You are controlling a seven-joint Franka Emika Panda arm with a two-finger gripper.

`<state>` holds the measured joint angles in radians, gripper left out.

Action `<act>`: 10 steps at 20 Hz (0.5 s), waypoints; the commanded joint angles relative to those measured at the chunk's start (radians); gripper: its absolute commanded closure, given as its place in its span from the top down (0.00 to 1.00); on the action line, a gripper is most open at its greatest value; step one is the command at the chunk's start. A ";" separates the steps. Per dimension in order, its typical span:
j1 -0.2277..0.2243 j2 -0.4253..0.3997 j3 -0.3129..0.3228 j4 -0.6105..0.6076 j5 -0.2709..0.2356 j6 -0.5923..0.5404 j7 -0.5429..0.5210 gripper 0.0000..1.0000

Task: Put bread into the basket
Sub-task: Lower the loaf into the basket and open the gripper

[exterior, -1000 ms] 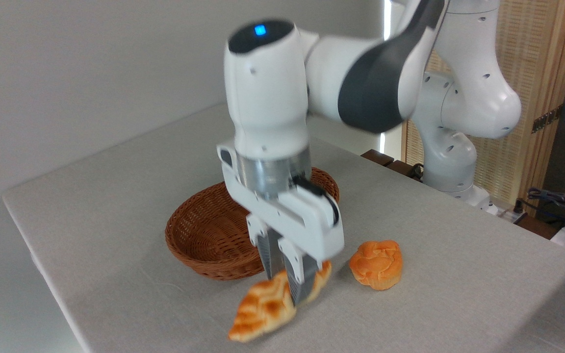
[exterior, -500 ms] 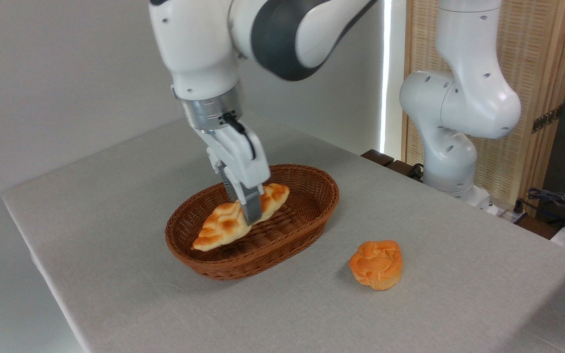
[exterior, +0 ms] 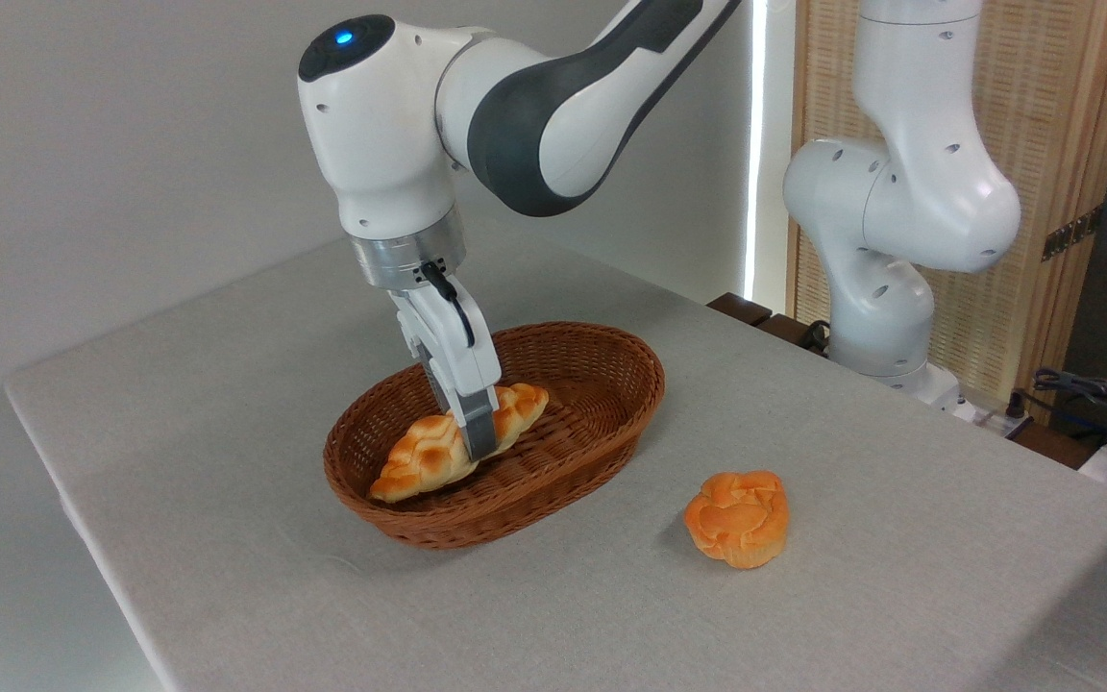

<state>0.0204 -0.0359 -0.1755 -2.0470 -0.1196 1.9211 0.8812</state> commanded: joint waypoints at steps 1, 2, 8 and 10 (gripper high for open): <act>0.000 -0.007 0.005 -0.005 -0.020 0.015 0.007 1.00; 0.000 -0.007 0.005 -0.005 -0.018 0.013 0.010 1.00; -0.002 -0.009 0.013 0.007 -0.018 0.012 0.005 1.00; 0.000 -0.009 0.014 0.017 -0.018 0.010 0.004 1.00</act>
<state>0.0209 -0.0377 -0.1724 -2.0425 -0.1196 1.9233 0.8814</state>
